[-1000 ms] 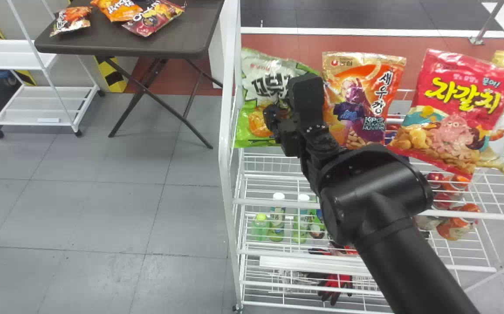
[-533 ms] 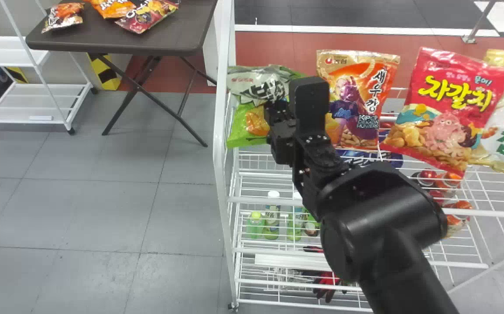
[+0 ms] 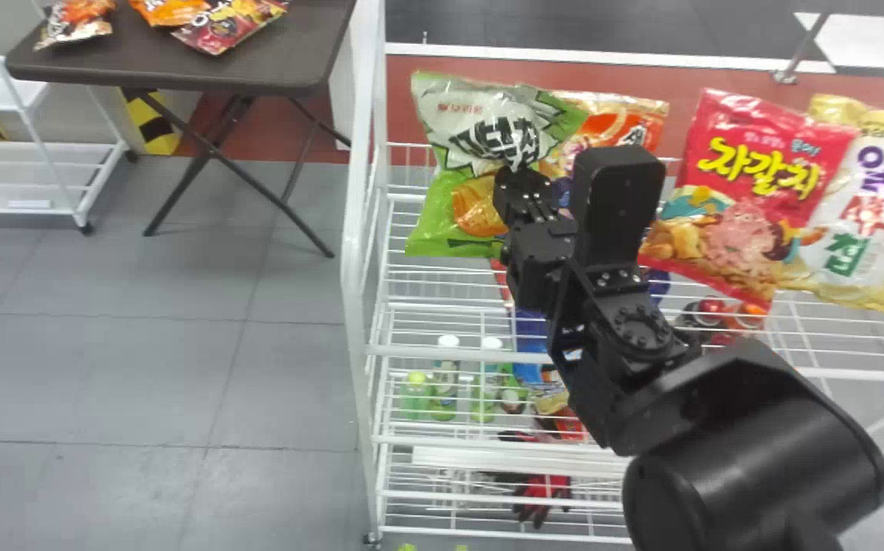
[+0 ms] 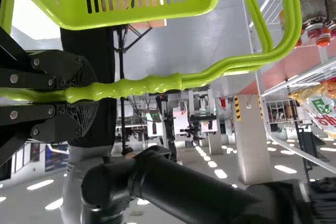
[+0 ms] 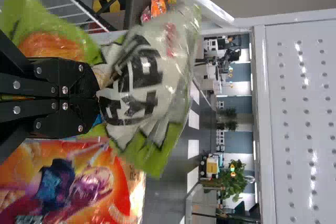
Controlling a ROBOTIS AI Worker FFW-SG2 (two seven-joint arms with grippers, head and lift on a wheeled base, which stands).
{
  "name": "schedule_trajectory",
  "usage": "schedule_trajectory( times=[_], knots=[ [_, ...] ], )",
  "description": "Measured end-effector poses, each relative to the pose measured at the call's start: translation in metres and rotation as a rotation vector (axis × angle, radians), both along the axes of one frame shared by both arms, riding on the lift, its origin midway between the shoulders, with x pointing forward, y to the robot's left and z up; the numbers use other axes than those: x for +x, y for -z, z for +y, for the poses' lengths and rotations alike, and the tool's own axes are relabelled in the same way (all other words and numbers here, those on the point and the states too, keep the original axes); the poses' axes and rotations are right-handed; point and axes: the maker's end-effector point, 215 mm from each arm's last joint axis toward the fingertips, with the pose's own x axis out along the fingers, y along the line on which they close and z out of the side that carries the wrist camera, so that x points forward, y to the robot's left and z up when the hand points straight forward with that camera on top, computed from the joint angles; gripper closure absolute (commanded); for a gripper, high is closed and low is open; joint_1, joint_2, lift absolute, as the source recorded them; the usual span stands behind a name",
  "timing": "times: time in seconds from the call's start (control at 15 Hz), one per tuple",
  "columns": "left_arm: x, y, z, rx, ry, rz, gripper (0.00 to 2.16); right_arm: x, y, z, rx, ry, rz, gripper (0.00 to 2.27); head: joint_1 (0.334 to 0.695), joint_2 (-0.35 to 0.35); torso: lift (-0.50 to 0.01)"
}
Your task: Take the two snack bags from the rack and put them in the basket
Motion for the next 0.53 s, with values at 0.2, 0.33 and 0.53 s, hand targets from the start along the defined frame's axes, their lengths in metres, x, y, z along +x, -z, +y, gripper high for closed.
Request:
schedule_trajectory(
  times=[0.2, 0.33, 0.53],
  knots=[
    [0.015, -0.003, -0.002, 0.006, -0.004, -0.038, 1.84, -0.04, -0.008, -0.043, -0.029, 0.023, 0.019, 2.22, 0.695, -0.221, -0.011],
    [0.023, -0.006, -0.003, 0.003, -0.002, -0.055, 1.84, -0.075, -0.008, -0.07, -0.063, 0.074, 0.059, 2.22, 0.695, -0.288, -0.011],
    [0.031, -0.014, -0.006, -0.01, 0.0, -0.076, 1.84, -0.114, -0.002, -0.087, -0.13, 0.098, 0.128, 2.22, 0.695, -0.35, -0.011]
  ],
)
